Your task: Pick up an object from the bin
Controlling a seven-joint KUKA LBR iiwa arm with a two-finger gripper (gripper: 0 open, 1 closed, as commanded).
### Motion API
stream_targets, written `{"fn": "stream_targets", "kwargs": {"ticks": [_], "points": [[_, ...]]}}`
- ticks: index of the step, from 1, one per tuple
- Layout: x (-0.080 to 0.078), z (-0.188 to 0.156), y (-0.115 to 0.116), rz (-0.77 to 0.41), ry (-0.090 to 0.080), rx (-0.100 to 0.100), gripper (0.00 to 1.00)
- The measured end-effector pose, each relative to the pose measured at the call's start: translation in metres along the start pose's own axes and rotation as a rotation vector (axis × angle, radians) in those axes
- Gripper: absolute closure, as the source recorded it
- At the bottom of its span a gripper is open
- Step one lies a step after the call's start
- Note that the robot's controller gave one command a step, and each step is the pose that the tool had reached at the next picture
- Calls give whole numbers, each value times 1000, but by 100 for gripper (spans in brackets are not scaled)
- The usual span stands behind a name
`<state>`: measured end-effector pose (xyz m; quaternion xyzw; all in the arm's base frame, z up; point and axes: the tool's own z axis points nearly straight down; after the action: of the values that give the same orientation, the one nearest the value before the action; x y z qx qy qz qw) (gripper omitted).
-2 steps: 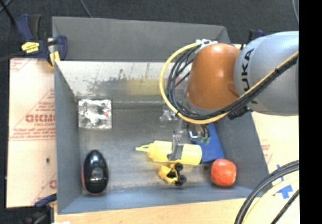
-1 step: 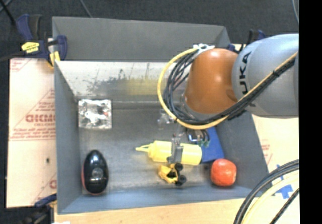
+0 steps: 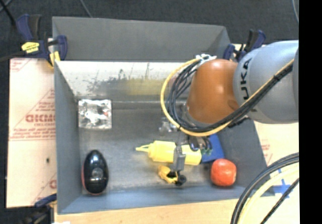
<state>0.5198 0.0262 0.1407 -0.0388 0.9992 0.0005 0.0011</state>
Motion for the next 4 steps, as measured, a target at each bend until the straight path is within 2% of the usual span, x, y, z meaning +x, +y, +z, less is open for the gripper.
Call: {"fn": "stream_targets", "kwargs": {"ticks": [1, 2, 3, 4], "points": [[2, 12, -6, -109, -1, 4, 0], [-25, 20, 6, -248, -4, 2, 0], [-44, 22, 13, -121, -5, 0, 0], [-30, 51, -9, -774, -10, 0, 100]]}}
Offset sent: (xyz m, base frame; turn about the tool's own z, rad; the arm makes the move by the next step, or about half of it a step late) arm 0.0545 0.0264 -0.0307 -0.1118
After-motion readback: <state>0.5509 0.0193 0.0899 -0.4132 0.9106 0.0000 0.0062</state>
